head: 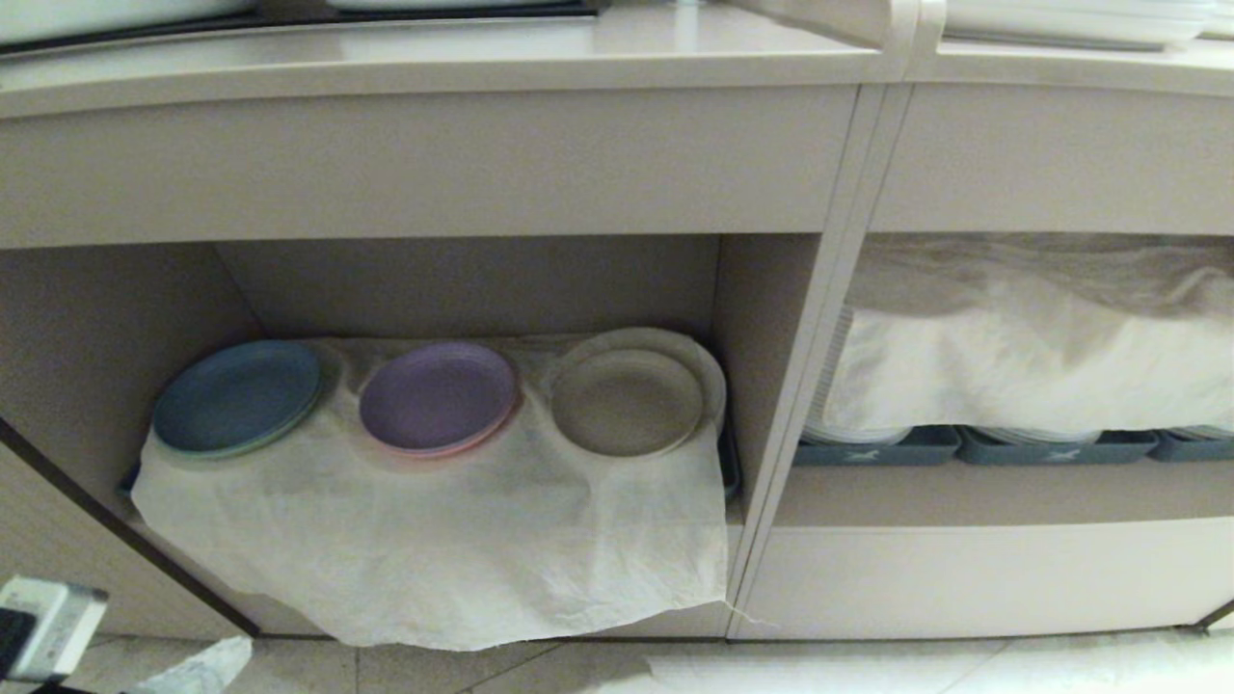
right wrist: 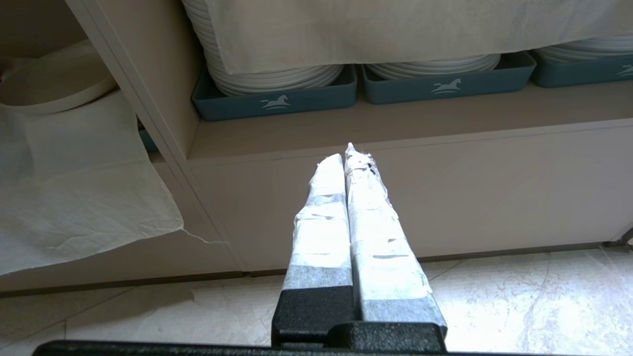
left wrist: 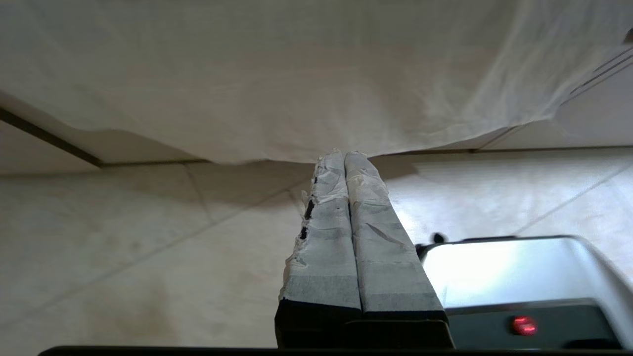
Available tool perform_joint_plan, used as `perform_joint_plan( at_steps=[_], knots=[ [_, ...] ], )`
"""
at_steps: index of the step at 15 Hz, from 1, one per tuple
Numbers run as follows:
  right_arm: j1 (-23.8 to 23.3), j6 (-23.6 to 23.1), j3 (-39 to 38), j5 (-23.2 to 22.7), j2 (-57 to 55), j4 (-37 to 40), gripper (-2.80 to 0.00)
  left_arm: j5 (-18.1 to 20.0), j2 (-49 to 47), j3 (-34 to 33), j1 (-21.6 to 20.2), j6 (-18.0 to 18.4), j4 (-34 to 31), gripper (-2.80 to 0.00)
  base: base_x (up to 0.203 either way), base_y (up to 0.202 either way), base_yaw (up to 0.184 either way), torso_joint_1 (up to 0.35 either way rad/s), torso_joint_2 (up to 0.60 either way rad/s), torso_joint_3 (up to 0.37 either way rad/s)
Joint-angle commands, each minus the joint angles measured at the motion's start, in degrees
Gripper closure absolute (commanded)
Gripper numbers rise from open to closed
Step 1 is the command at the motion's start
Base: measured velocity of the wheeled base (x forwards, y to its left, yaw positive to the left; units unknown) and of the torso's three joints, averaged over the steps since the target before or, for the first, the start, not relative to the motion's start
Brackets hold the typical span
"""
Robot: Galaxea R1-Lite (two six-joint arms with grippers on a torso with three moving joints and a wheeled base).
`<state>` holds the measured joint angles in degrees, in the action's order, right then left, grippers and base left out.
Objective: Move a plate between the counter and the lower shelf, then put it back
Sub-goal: Pick up the plate in the cupboard
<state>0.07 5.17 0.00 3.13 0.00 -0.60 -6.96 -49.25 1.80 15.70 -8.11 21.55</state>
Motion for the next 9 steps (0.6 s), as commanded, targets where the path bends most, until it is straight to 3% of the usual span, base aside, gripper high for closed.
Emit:
perform_joint_plan(
  at_steps=[1,4,6,8,9],
  knots=[
    [0.0,0.0,0.0,0.0,0.0,0.0,0.00,0.1,7.7,-1.4,-0.8,1.7,-2.8,0.00,0.000,0.000,0.000,0.000,0.00,0.000],
    [0.0,0.0,0.0,0.0,0.0,0.0,0.00,0.2,14.8,-1.6,0.4,3.3,-7.4,0.00,0.000,0.000,0.000,0.000,0.00,0.000],
    [0.0,0.0,0.0,0.0,0.0,0.0,0.00,2.2,17.7,-1.7,-3.8,6.8,-8.9,0.00,0.000,0.000,0.000,0.000,0.00,0.000],
    [0.0,0.0,0.0,0.0,0.0,0.0,0.00,8.8,21.8,-1.7,-10.6,14.0,-11.5,0.00,0.000,0.000,0.000,0.000,0.00,0.000],
    [0.0,0.0,0.0,0.0,0.0,0.0,0.00,14.4,23.4,-1.6,-13.1,17.0,-12.8,0.00,0.000,0.000,0.000,0.000,0.00,0.000]
  ],
)
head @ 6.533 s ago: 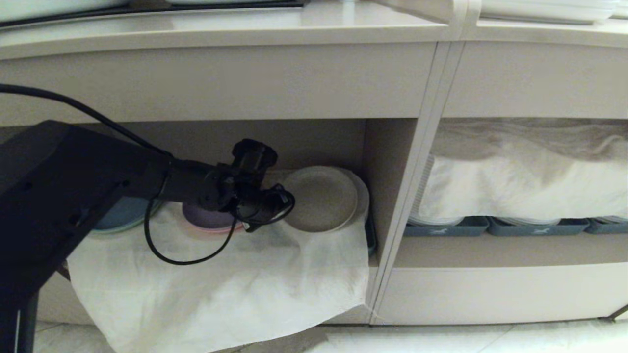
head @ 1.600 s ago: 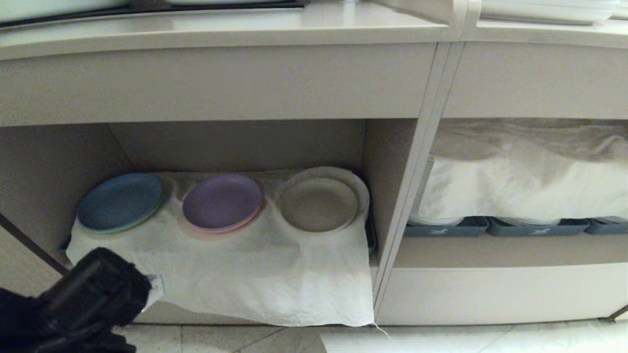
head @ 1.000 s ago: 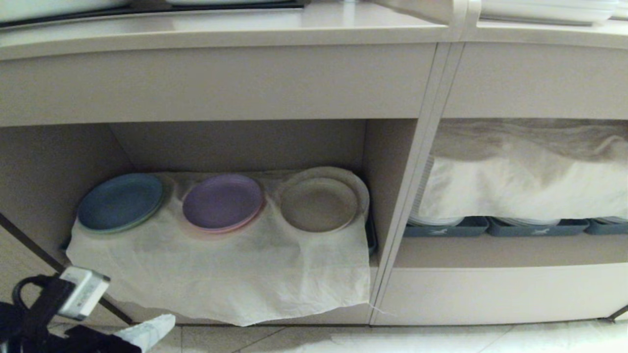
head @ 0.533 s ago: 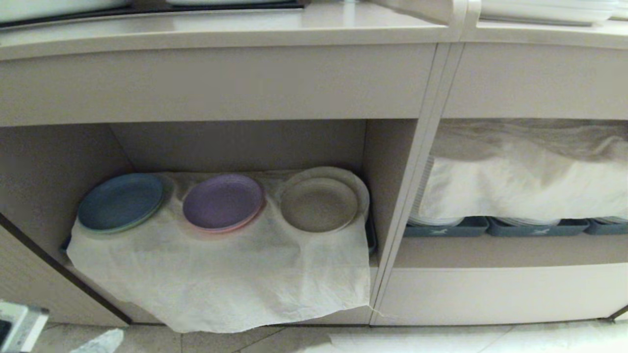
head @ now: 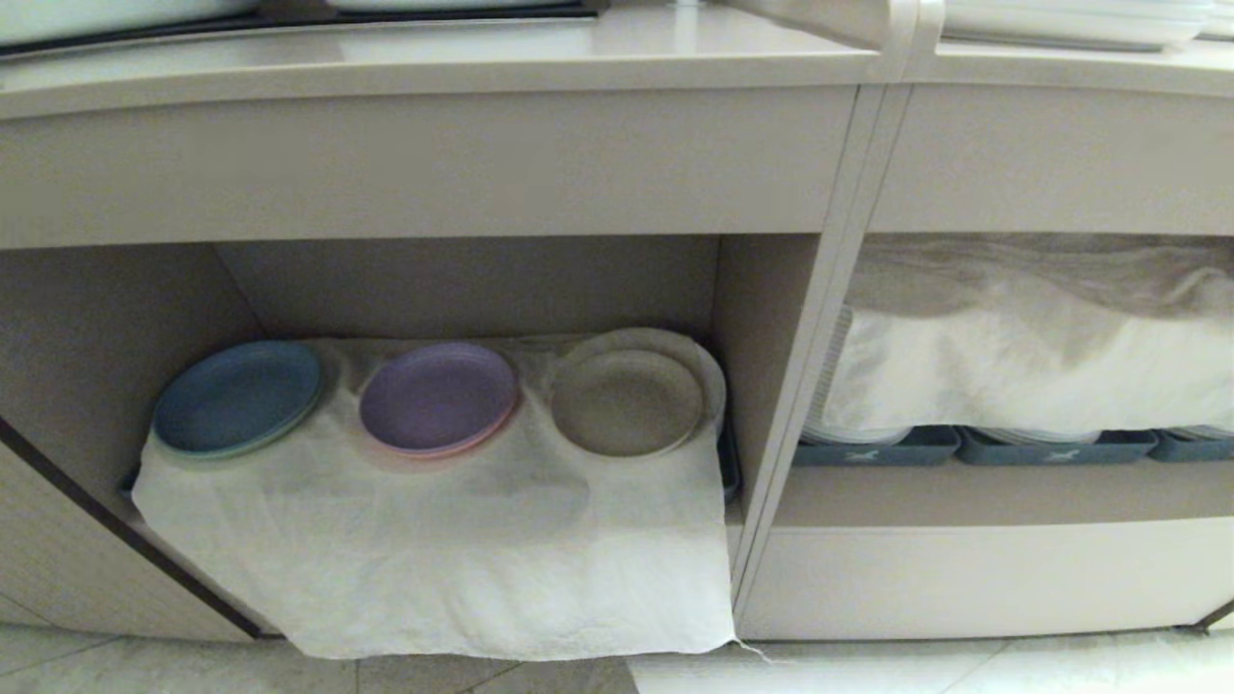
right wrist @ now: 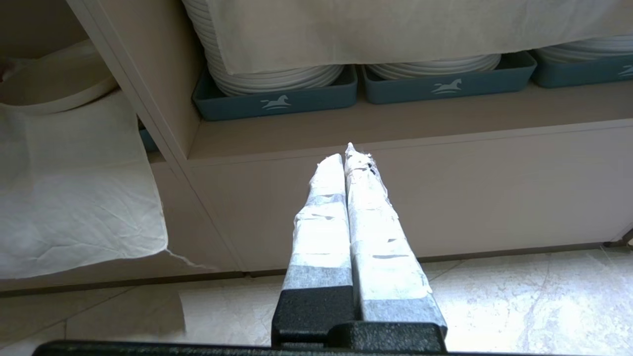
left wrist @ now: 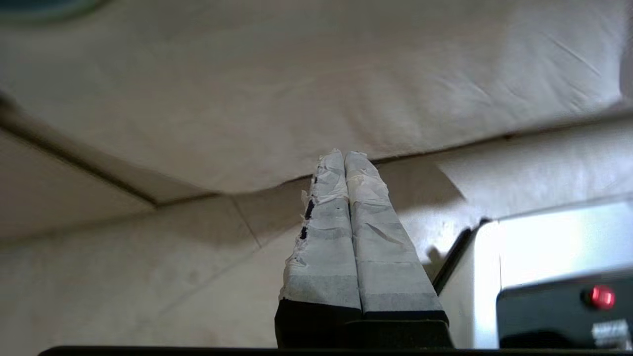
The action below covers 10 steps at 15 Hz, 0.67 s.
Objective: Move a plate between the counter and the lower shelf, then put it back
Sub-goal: Pick up the plate in the cupboard
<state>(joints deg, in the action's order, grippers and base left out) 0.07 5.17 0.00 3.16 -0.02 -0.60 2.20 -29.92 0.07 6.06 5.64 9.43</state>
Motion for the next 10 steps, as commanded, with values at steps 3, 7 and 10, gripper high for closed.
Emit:
perform_joint_plan(
  at_steps=[3,7,10],
  knots=[
    [0.0,0.0,0.0,0.0,0.0,0.0,0.00,9.3,6.7,0.4,-5.8,5.9,-2.2,0.00,0.000,0.000,0.000,0.000,0.00,0.000],
    [0.0,0.0,0.0,0.0,0.0,0.0,0.00,9.1,13.1,2.7,-7.8,5.6,-9.6,0.00,0.000,0.000,0.000,0.000,0.00,0.000],
    [0.0,0.0,0.0,0.0,0.0,0.0,0.00,8.7,17.9,5.9,-7.5,5.6,-18.9,0.00,0.000,0.000,0.000,0.000,0.00,0.000]
  ],
)
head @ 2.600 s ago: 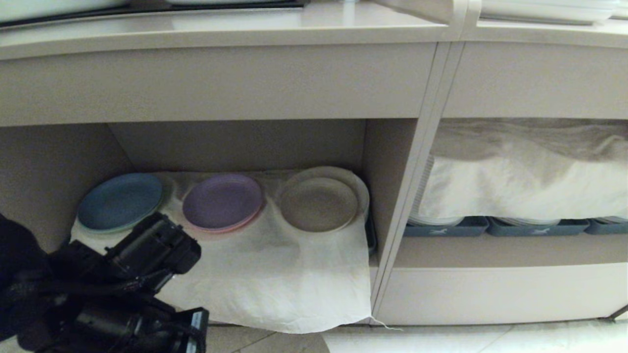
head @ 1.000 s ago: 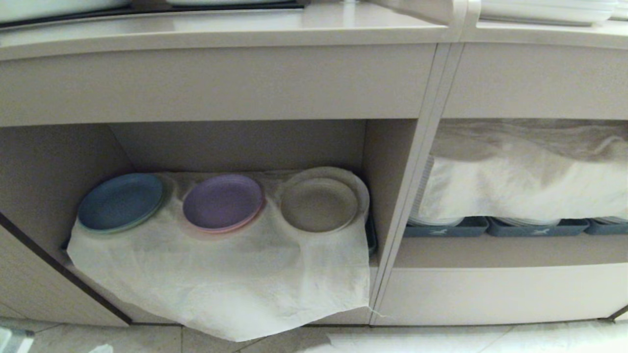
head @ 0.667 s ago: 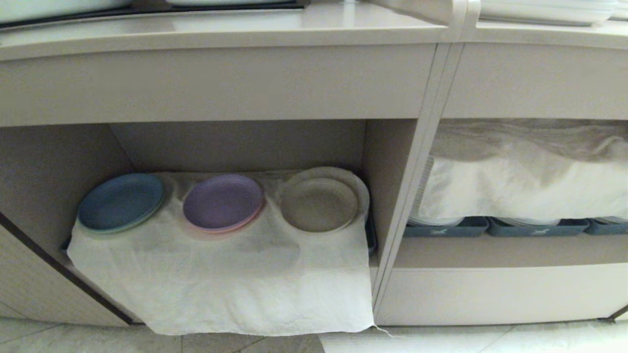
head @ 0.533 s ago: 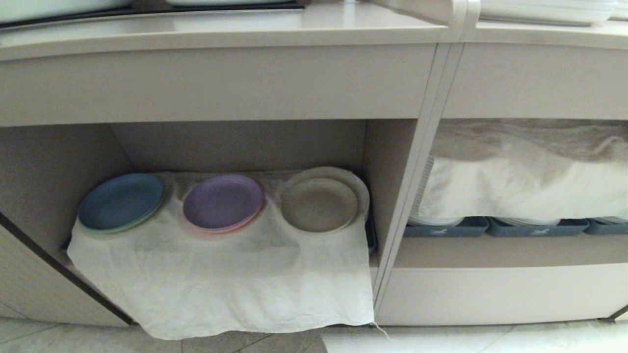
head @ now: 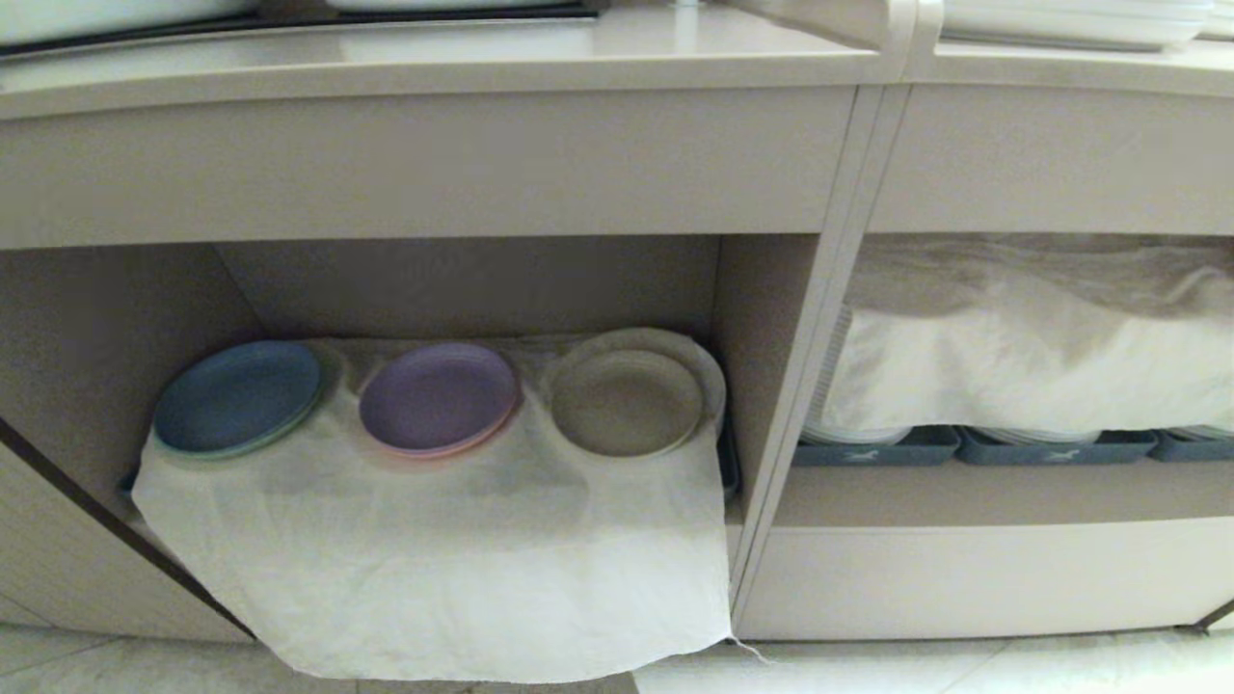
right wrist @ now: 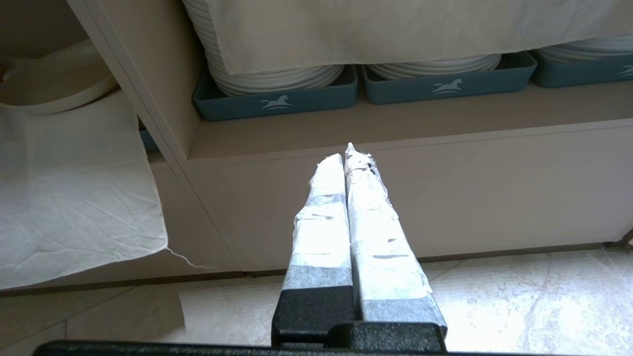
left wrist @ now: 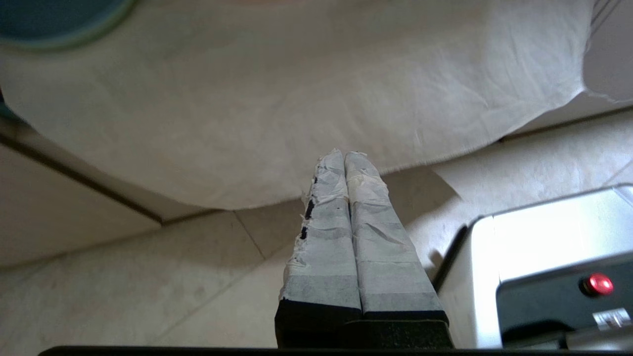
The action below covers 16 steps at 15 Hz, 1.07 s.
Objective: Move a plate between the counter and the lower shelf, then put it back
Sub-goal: Pick up the plate in the cupboard
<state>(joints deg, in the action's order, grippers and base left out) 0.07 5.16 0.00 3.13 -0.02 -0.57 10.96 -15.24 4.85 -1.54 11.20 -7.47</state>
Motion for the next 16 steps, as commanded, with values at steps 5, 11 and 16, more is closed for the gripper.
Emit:
perform_joint_plan(
  at_steps=[5,11,16],
  knots=[
    [0.0,0.0,0.0,0.0,0.0,0.0,0.00,0.0,5.6,1.1,0.9,0.5,-2.0,0.00,0.000,0.000,0.000,0.000,0.00,0.000],
    [0.0,0.0,0.0,0.0,0.0,0.0,0.00,0.4,8.7,1.1,1.8,0.5,-2.0,0.00,0.000,0.000,0.000,0.000,0.00,0.000],
    [0.0,0.0,0.0,0.0,0.0,0.0,0.00,0.5,10.3,1.3,1.8,0.5,-2.2,0.00,0.000,0.000,0.000,0.000,0.00,0.000]
  ],
)
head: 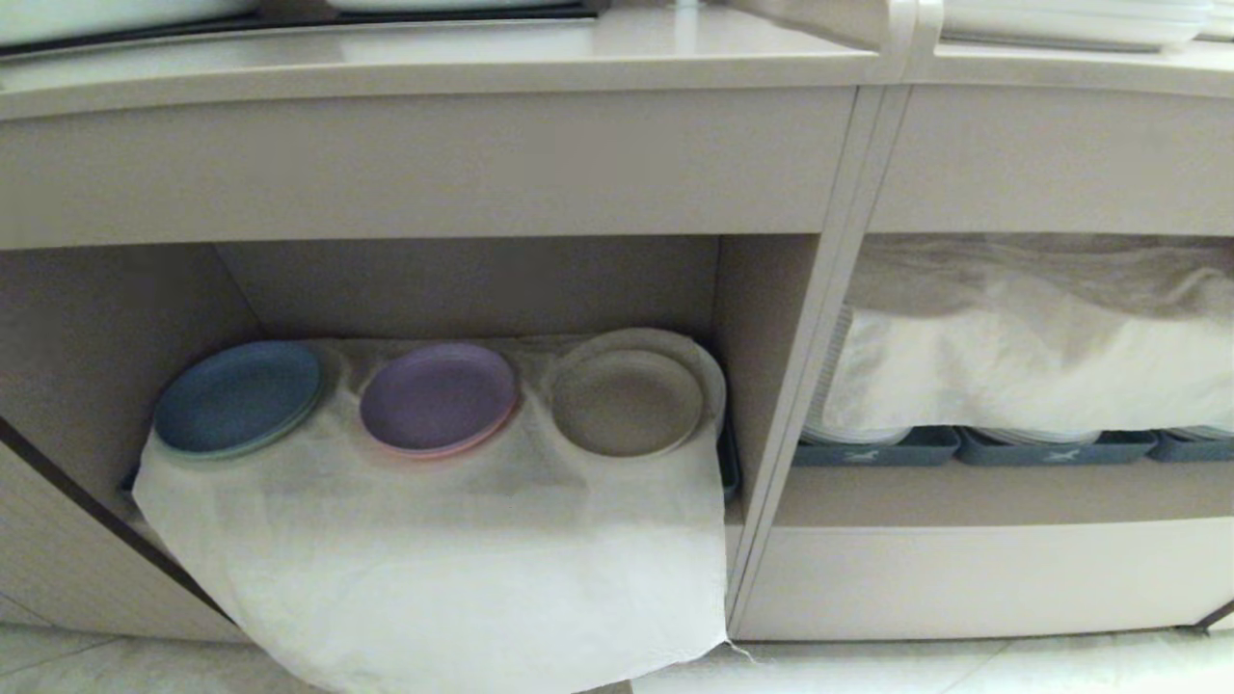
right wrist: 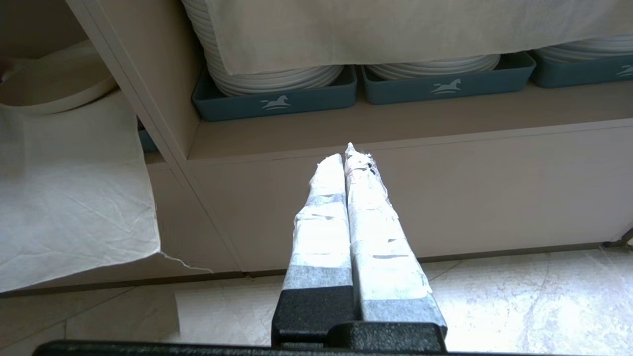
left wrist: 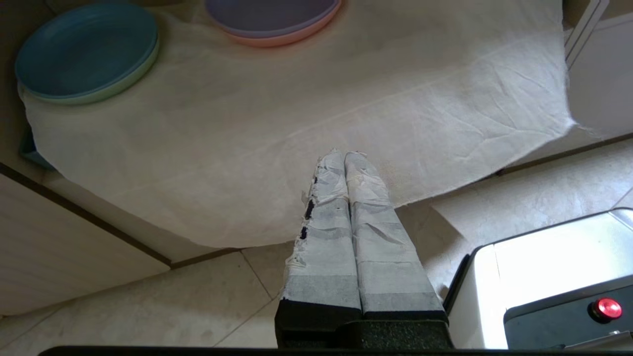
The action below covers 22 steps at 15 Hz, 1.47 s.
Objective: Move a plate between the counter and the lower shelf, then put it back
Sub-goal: Pick up the plate in the cupboard
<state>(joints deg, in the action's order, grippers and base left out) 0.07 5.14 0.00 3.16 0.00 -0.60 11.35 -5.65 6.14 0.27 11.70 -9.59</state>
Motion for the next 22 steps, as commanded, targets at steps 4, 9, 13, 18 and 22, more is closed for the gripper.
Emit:
perform_joint_plan(
  at_steps=[4,9,13,18,22],
  knots=[
    [0.0,0.0,0.0,0.0,0.0,0.0,0.00,0.3,5.5,-0.1,-0.1,-2.7,0.0,0.00,0.000,0.000,0.000,0.000,0.00,0.000],
    [0.0,0.0,0.0,0.0,0.0,0.0,0.00,-0.1,5.7,-0.3,-0.1,-6.0,0.0,0.00,0.000,0.000,0.000,0.000,0.00,0.000],
    [0.0,0.0,0.0,0.0,0.0,0.0,0.00,-0.6,5.7,-0.5,-0.1,-7.1,0.6,0.00,0.000,0.000,0.000,0.000,0.00,0.000],
    [0.0,0.0,0.0,0.0,0.0,0.0,0.00,-4.9,5.7,-3.2,-0.1,-17.4,6.6,0.00,0.000,0.000,0.000,0.000,0.00,0.000],
    [0.0,0.0,0.0,0.0,0.0,0.0,0.00,-5.7,5.7,-3.4,-0.1,-18.5,6.7,0.00,0.000,0.000,0.000,0.000,0.00,0.000]
  ],
)
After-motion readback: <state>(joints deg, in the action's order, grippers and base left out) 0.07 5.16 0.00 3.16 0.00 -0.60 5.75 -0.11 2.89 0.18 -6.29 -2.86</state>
